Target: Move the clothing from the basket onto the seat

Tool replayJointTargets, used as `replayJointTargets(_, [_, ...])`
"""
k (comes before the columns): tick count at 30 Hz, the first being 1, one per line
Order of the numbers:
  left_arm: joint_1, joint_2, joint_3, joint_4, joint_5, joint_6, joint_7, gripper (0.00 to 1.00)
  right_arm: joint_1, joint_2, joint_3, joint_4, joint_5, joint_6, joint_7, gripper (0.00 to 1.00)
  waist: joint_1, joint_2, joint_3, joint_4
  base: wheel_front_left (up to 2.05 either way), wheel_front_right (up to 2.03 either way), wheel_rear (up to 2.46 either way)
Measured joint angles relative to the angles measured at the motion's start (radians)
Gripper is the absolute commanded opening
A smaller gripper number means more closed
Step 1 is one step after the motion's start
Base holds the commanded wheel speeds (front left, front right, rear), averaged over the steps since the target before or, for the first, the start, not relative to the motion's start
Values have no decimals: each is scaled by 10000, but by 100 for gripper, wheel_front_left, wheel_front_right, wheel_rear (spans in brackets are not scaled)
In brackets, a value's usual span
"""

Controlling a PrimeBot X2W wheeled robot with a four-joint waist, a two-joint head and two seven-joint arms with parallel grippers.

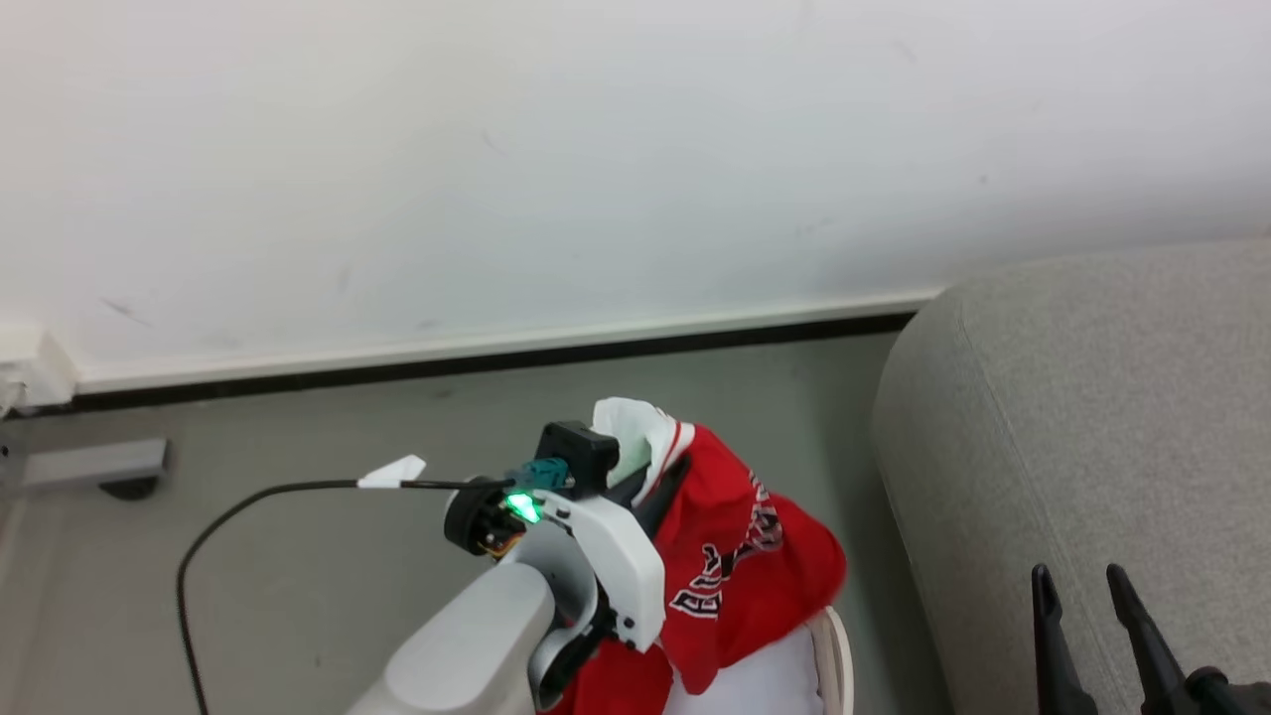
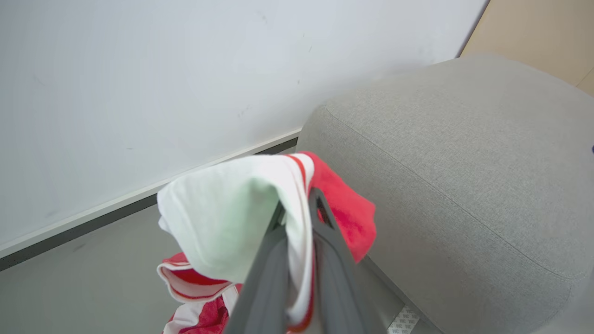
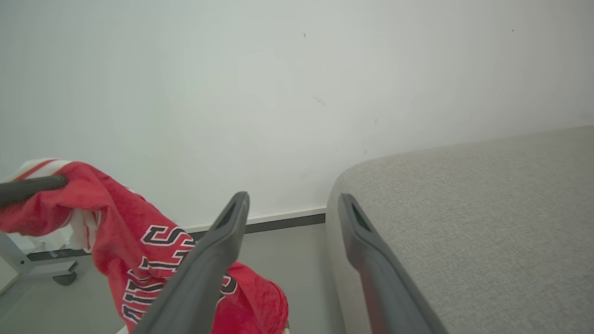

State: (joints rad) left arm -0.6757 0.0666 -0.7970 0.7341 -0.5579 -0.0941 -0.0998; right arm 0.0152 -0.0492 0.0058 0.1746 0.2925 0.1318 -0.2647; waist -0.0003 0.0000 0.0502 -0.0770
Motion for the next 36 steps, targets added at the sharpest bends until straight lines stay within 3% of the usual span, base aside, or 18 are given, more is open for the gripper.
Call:
replayJointTargets(7, [-15,520,330,-1668,0,662,217,0,477,2,249,-23,42,0,0,100,0,0,-735,225,0,0,0])
replayJointTargets(19, [-453,1300,786,-4123,0,1398,995,0,593,0,387,-29,-236,0,0,100,2,0,-1134,339,0,0,0])
replayJointTargets(27, [-310,1475,748,-5102,-2,1672,1344,0,598,-10,686,-207,-779,0,0,100,2,0,-1232,312,0,0,0])
replayJointTargets(36, [-172,1563,596,-5747,-6,1847,1580,0,243,-984,2006,-554,-1076,0,0,100,3,0,-1191,289,0,0,0])
